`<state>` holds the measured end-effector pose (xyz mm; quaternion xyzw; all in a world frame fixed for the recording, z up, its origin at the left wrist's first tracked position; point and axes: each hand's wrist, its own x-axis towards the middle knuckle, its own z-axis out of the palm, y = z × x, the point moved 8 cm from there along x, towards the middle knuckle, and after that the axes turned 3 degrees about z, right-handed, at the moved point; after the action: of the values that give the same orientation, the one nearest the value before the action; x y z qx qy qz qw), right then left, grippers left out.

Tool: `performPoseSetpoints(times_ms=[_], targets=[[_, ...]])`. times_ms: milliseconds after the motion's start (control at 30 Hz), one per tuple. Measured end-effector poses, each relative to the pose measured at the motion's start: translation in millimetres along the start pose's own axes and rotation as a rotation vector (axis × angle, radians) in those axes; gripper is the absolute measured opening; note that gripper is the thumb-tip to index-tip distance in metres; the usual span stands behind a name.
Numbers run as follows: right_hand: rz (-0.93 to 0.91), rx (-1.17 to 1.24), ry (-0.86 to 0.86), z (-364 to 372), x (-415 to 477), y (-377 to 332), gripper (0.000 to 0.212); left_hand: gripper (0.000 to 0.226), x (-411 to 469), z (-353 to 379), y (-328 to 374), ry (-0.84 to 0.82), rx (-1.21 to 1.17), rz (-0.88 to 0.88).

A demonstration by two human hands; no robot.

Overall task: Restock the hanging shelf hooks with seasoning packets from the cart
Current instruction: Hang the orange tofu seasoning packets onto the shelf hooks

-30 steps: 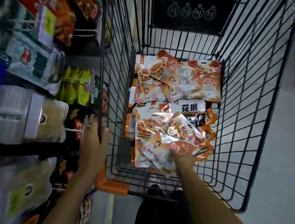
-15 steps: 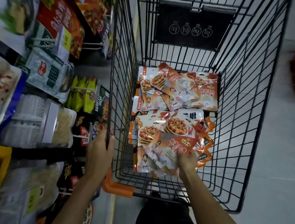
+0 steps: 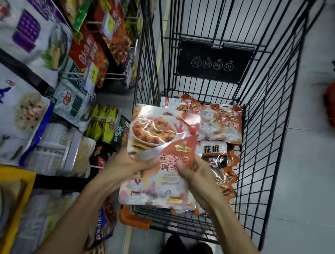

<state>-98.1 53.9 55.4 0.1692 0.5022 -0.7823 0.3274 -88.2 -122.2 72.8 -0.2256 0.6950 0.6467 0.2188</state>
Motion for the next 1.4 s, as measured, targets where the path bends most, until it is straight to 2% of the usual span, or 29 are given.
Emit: performPoseSetpoints(times_ms=[67,167,233,300,367,433,533,600,733,1000,1167,1267,1400], targets=[[-0.020,-0.062,-0.028,15.1,8.8,6.3,0.027,0.049,-2.9,-13.8,-11.3,0.062,-0.114,-0.018],[-0.002,-0.100,-0.063,14.9,26.1,28.2,0.031,0.052,-11.9,-31.9,-24.0,0.127,-0.198,-0.033],[0.012,-0.171,0.042,-13.0,39.9,46.4,0.036,0.045,-15.9,-46.2,-28.6,0.187,-0.243,-0.015],[0.029,-0.350,0.281,-61.7,51.6,70.5,0.031,0.046,-19.1,-58.9,-29.1,0.239,-0.262,0.003],[0.097,-0.600,0.491,-107.5,58.8,97.6,0.034,0.052,-19.5,-69.2,-28.5,0.278,-0.252,0.023],[0.171,-0.806,0.547,-132.2,67.8,121.9,0.043,0.045,-17.4,-75.1,-28.7,0.308,-0.222,0.035],[0.238,-1.031,0.481,-138.9,84.3,146.8,0.047,0.043,-14.5,-78.5,-28.2,0.356,-0.187,0.059],[0.277,-1.030,0.499,-141.2,90.0,155.8,0.053,0.044,-13.1,-78.0,-28.5,0.357,-0.191,0.065],[0.340,-0.977,0.642,-144.3,91.1,160.6,0.057,0.044,-14.8,-77.6,-32.9,0.345,-0.211,0.056],[0.270,-0.970,0.737,-132.6,95.9,160.4,0.039,0.043,-12.9,-81.0,-33.6,0.388,-0.242,0.064],[0.318,-0.828,0.614,-126.5,105.1,173.1,0.036,0.028,-11.2,-78.7,-29.9,0.396,-0.232,0.089],[0.319,-0.748,0.618,-128.4,104.9,180.8,0.036,0.010,-10.7,-77.6,-31.0,0.406,-0.231,0.100],[0.323,-0.677,0.633,-133.2,105.7,186.7,0.029,0.009,-12.4,-80.1,-33.9,0.422,-0.227,0.082]])
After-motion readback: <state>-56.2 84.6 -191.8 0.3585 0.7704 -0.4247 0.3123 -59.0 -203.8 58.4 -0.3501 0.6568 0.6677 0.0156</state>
